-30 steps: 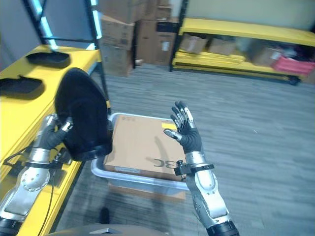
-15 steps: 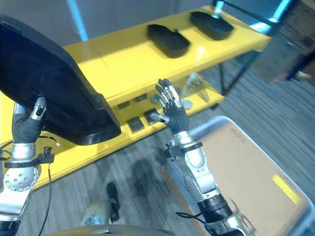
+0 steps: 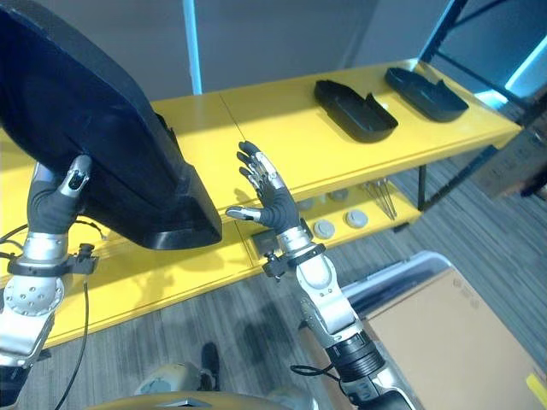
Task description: Move parts from the plastic box to the shelf.
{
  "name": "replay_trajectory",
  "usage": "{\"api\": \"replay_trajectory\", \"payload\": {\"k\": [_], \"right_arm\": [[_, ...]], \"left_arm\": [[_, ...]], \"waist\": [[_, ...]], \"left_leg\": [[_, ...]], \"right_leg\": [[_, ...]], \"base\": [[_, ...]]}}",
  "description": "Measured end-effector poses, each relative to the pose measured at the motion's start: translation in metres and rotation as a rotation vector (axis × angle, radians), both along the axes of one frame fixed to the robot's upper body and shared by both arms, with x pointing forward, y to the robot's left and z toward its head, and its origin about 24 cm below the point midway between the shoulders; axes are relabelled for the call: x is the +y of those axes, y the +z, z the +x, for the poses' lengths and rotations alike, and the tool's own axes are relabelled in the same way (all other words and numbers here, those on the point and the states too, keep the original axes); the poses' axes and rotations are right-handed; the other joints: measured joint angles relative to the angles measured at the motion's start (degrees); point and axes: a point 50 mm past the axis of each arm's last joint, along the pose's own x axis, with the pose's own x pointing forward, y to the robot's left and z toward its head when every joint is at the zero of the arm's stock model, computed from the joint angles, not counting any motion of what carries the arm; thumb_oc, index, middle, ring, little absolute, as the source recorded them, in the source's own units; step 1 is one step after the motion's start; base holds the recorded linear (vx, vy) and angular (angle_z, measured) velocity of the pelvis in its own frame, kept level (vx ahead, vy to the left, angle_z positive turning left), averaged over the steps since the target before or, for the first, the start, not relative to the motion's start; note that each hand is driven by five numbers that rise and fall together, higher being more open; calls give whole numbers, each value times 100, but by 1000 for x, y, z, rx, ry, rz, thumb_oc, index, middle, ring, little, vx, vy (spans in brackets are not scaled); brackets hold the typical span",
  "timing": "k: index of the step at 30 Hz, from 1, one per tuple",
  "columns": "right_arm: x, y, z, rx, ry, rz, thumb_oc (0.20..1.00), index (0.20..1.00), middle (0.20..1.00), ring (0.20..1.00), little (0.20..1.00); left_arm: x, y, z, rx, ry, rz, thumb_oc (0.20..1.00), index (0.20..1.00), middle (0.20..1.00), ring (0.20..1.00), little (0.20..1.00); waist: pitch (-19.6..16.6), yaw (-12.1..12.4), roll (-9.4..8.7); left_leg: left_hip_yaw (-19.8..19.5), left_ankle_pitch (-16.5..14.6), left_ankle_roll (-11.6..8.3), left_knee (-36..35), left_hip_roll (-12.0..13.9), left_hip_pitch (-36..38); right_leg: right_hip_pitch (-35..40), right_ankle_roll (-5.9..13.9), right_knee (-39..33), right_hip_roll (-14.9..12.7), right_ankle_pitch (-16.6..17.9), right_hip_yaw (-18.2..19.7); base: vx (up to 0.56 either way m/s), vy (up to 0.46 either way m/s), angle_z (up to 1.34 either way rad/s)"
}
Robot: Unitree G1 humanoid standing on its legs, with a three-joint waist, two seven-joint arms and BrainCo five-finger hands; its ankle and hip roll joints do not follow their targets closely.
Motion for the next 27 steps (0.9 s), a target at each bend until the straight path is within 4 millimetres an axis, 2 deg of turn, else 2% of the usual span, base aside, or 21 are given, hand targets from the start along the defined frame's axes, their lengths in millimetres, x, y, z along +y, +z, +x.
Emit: {"api": "replay_trajectory", "payload": {"k": [1, 2, 3, 4, 6, 7, 9, 12, 13, 14, 15, 16, 17, 18, 19, 21, 22, 23, 24, 26, 27], "right_arm": [[-9, -7, -3, 30, -43, 8, 1000, 1000, 1000, 1000, 1000], [-20, -13, -8, 52, -90, 15, 1000, 1000, 1000, 1000, 1000], [-30, -17, -14, 71, -125, 12, 1000, 1000, 1000, 1000, 1000], [-38, -21, -19, 85, -152, -6, 1000, 1000, 1000, 1000, 1000], [-50, -28, -24, 116, -187, -34, 1000, 1000, 1000, 1000, 1000], [-51, -30, -25, 124, -191, -36, 1000, 1000, 1000, 1000, 1000], [-50, -26, -24, 100, -183, -28, 1000, 1000, 1000, 1000, 1000], [-48, -25, -23, 95, -175, -28, 1000, 1000, 1000, 1000, 1000], [-45, -22, -22, 80, -159, -30, 1000, 1000, 1000, 1000, 1000], [-45, -23, -22, 82, -163, -29, 1000, 1000, 1000, 1000, 1000], [-46, -23, -20, 82, -165, -38, 1000, 1000, 1000, 1000, 1000], [-45, -21, -18, 77, -173, -37, 1000, 1000, 1000, 1000, 1000], [-44, -16, -16, 56, -174, -30, 1000, 1000, 1000, 1000, 1000], [-43, -9, -13, 26, -177, -21, 1000, 1000, 1000, 1000, 1000], [-44, -1, -11, -7, -186, -8, 1000, 1000, 1000, 1000, 1000], [-49, 8, -12, -49, -211, 8, 1000, 1000, 1000, 1000, 1000], [-57, 12, -12, -69, -251, 18, 1000, 1000, 1000, 1000, 1000], [-59, 13, -12, -75, -266, 29, 1000, 1000, 1000, 1000, 1000], [-60, 15, -12, -85, -268, 28, 1000, 1000, 1000, 1000, 1000], [-58, 16, -10, -92, -267, 39, 1000, 1000, 1000, 1000, 1000], [-56, 18, -9, -101, -261, 33, 1000, 1000, 1000, 1000, 1000]], "left_arm": [[-1, -3, 10, 28, -7, 13, 200, 200, 200, 200, 200], [-4, -5, 18, 48, -26, 23, 200, 200, 200, 200, 200], [-6, -8, 21, 72, -42, 16, 200, 200, 200, 200, 200], [-9, -12, 23, 98, -58, -1, 200, 200, 200, 200, 200], [-17, -18, 22, 128, -97, -24, 200, 200, 200, 200, 200], [-20, -19, 18, 134, -113, -27, 200, 200, 200, 200, 200], [-23, -18, 5, 126, -141, -23, 200, 200, 200, 200, 200], [-26, -19, -2, 128, -166, -30, 200, 200, 200, 200, 200], [-26, -25, -4, 160, -168, -51, 200, 200, 200, 200, 200], [-28, -26, -3, 163, -176, -56, 200, 200, 200, 200, 200], [-30, -25, 0, 160, -183, -57, 200, 200, 200, 200, 200], [-31, -23, 4, 151, -188, -51, 200, 200, 200, 200, 200], [-32, -20, 6, 139, -192, -47, 200, 200, 200, 200, 200], [-31, -16, 7, 129, -196, -46, 200, 200, 200, 200, 200], [-30, -15, 7, 127, -199, -44, 200, 200, 200, 200, 200], [-30, -14, 7, 126, -201, -35, 200, 200, 200, 200, 200], [-30, -16, 10, 136, -203, -35, 200, 200, 200, 200, 200], [-31, -17, 13, 141, -201, -31, 200, 200, 200, 200, 200], [-31, -17, 13, 141, -201, -39, 200, 200, 200, 200, 200], [-32, -17, 13, 139, -200, -35, 200, 200, 200, 200, 200], [-31, -16, 14, 133, -195, -30, 200, 200, 200, 200, 200]], "waist": [[26, -280, 164], [34, -437, 198], [29, -562, 188], [36, -592, 200], [37, -603, 221], [20, -610, 251], [-19, -509, 332], [-25, -423, 367], [15, -404, 432], [27, -452, 391], [65, -534, 390], [116, -543, 309], [141, -575, 261], [162, -589, 226], [183, -552, 188], [198, -586, 184], [222, -630, 156], [181, -734, 259], [178, -776, 285], [148, -759, 415], [138, -739, 538]], "left_leg": [[-350, 220, -57, -238, 18, 12], [-669, 335, -95, -383, -31, 33], [-904, 387, -184, -490, -111, 48], [-977, 402, -232, -559, -156, 93], [-1128, 404, -237, -595, -294, 241], [-1211, 414, -239, -599, -334, 296], [-1265, 449, -235, -634, -318, 299], [-1405, 504, -208, -575, -311, 231], [-1678, 536, -455, -446, -380, 64], [-1821, 507, -957, -344, -490, -42], [-1665, 210, -1290, 67, -501, -211], [-1064, -141, -1033, 520, -332, -420], [-457, -342, -1114, 889, 31, -529], [-367, -507, -1101, 1173, 423, -581], [-550, -641, -1155, 1364, 804, -555], [-929, -704, -1202, 1430, 1122, -444], [-1156, -728, -1301, 1262, 1516, -245], [-1153, -681, -1348, 855, 1932, 14], [-1168, -612, -1304, 612, 2053, 148], [-2165, -412, -1619, -97, 2087, 406], [-2509, -419, -1552, -263, 2001, 449]], "right_leg": [[-144, 14, -603, 965, -491, 1057], [-143, 33, -1023, 1630, -691, 1819], [-226, -66, -1223, 2143, -740, 2427], [-369, -269, -1315, 2603, -611, 2731], [-439, -830, -1531, 2972, -166, 2868], [-359, -959, -1645, 2938, 76, 2785], [-255, -916, -1893, 2813, 156, 2403], [-208, -907, -2098, 2798, 206, 2247], [-115, -930, -2125, 2767, 364, 2048], [-124, -992, -2191, 2529, 388, 1787], [-51, -969, -2359, 2362, 471, 1501], [-45, -983, -2378, 2139, 506, 1248], [-37, -998, -2381, 1971, 513, 1042], [-24, -992, -2391, 1856, 505, 914], [-8, -996, -2396, 1761, 462, 880], [47, -953, -2403, 1661, 442, 843], [159, -757, -2425, 1526, 443, 710], [197, -694, -2312, 1584, 378, 619], [149, -627, -2194, 1498, 316, 628], [69, -350, -2166, 1474, 262, 886], [1, -231, -2166, 1475, 311, 1022]], "base": [[106, -10, 104], [69, -17, 160], [61, -48, 149], [31, -86, 116], [-31, -135, 78], [-71, -151, 46], [-39, -94, 8], [-88, -27, 35], [-189, 67, 81], [-249, 88, 130], [-149, 88, 147], [-86, 105, 148], [-24, 131, 127], [-3, 91, 95], [49, 174, 67], [89, 249, 47], [119, 292, 58], [134, 278, 55], [200, 409, 35], [111, 235, -3], [189, 441, -26]]}}
